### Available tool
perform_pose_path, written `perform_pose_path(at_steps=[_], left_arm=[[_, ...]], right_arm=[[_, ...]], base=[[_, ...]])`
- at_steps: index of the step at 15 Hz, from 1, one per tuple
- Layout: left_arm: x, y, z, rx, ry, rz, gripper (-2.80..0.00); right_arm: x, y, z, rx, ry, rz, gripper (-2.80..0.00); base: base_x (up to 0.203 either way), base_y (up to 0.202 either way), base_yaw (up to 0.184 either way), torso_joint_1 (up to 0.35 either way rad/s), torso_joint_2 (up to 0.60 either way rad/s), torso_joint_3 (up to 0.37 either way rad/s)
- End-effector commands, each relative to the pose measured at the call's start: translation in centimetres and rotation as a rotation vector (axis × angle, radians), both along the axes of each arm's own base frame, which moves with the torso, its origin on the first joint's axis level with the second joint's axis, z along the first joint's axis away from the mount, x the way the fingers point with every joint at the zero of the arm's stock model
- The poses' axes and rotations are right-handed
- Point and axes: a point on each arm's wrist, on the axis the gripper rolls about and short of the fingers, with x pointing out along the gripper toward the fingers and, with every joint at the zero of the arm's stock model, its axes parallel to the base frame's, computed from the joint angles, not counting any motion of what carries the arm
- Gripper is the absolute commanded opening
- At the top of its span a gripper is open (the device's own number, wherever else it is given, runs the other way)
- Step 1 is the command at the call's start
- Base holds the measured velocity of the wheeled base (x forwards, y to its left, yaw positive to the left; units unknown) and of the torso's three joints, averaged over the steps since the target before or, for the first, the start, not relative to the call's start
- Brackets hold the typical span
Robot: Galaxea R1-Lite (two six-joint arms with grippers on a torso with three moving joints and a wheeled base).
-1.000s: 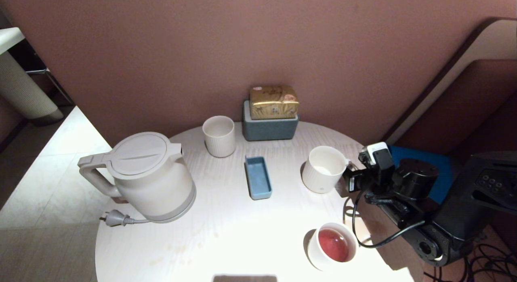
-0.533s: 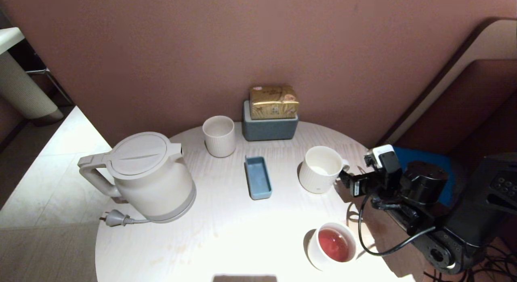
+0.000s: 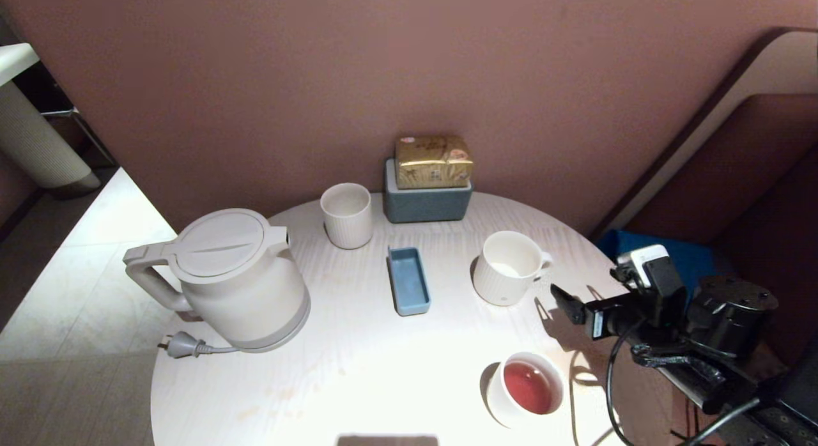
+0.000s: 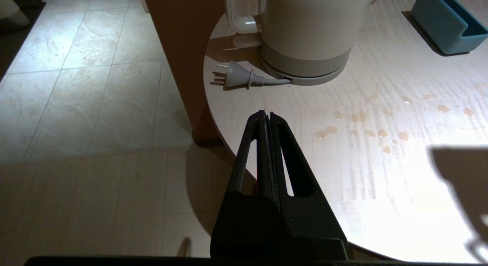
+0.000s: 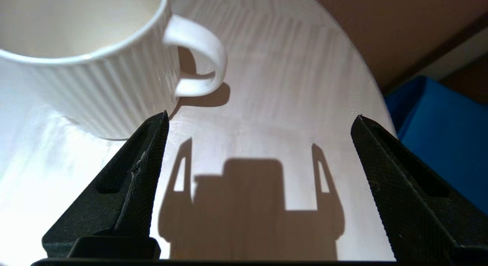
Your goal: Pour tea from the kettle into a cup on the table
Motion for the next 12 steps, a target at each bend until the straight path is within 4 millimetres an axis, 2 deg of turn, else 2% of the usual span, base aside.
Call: perform_pose_path(at_steps=[1, 4, 7, 10, 12], left_arm=[[0.0, 0.0, 0.0, 0.0, -0.001, 0.0, -2.8], [0.0, 0.0, 0.0, 0.0, -0.001, 0.0, -2.8], [0.0, 0.0, 0.0, 0.0, -0.001, 0.0, -2.8], [0.0, 0.0, 0.0, 0.0, -0.001, 0.0, -2.8], [0.0, 0.0, 0.0, 0.0, -0.001, 0.0, -2.8]], right_arm=[[-2.6, -0.6, 2.8, 0.022, -0.101, -0.003, 0.0], [-6.3, -1.6, 6.8, 0.028, -0.149, -0.041, 0.0], [-11.6, -3.1, 10.7, 0.002, -0.122, -0.164, 0.0], [-18.8, -5.2, 12.4, -0.078, -0.135, -0.368, 0.0], [-23.0, -6.7, 12.6, -0.111, -0.171, -0.604, 0.0]], base=[[0.0, 0.0, 0.0, 0.0, 0.0, 0.0], [0.0, 0.0, 0.0, 0.0, 0.0, 0.0], [0.0, 0.0, 0.0, 0.0, 0.0, 0.0], [0.0, 0.0, 0.0, 0.0, 0.0, 0.0], [0.0, 0.0, 0.0, 0.0, 0.0, 0.0]])
